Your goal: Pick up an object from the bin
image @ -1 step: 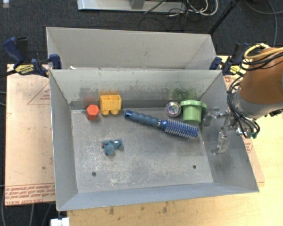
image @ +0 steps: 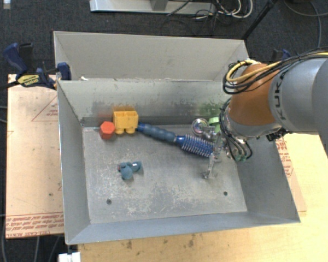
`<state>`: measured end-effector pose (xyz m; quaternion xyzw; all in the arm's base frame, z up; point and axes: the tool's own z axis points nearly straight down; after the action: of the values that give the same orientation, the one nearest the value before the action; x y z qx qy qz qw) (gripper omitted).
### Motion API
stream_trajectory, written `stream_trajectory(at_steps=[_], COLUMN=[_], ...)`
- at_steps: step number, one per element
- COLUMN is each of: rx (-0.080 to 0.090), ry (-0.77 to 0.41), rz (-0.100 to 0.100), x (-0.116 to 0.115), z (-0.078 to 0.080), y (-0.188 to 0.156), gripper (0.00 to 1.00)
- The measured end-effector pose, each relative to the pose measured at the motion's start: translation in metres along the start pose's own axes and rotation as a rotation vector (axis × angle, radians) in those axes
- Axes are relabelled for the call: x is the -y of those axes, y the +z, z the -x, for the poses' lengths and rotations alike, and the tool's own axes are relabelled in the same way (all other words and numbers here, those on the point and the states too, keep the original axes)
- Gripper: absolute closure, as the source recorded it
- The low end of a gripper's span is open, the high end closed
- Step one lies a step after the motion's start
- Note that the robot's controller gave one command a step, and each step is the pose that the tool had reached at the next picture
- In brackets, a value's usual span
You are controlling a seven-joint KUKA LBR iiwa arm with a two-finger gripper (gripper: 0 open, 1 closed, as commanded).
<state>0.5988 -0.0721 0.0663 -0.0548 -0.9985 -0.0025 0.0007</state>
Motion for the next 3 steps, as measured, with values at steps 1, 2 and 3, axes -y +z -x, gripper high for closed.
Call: stream_trajectory(at_steps=[1, 2, 3], rx=[0.009, 0.006, 0.015], ry=[0.064, 0.378, 0.402], rz=[-0.003, -0.004, -0.002], x=[-0.011, -0.034, -0.047], z=[0.021, 0.024, 0.036], y=[-0.035, -0.033, -0.006], gripper=[0.0, 0.0, 0.0])
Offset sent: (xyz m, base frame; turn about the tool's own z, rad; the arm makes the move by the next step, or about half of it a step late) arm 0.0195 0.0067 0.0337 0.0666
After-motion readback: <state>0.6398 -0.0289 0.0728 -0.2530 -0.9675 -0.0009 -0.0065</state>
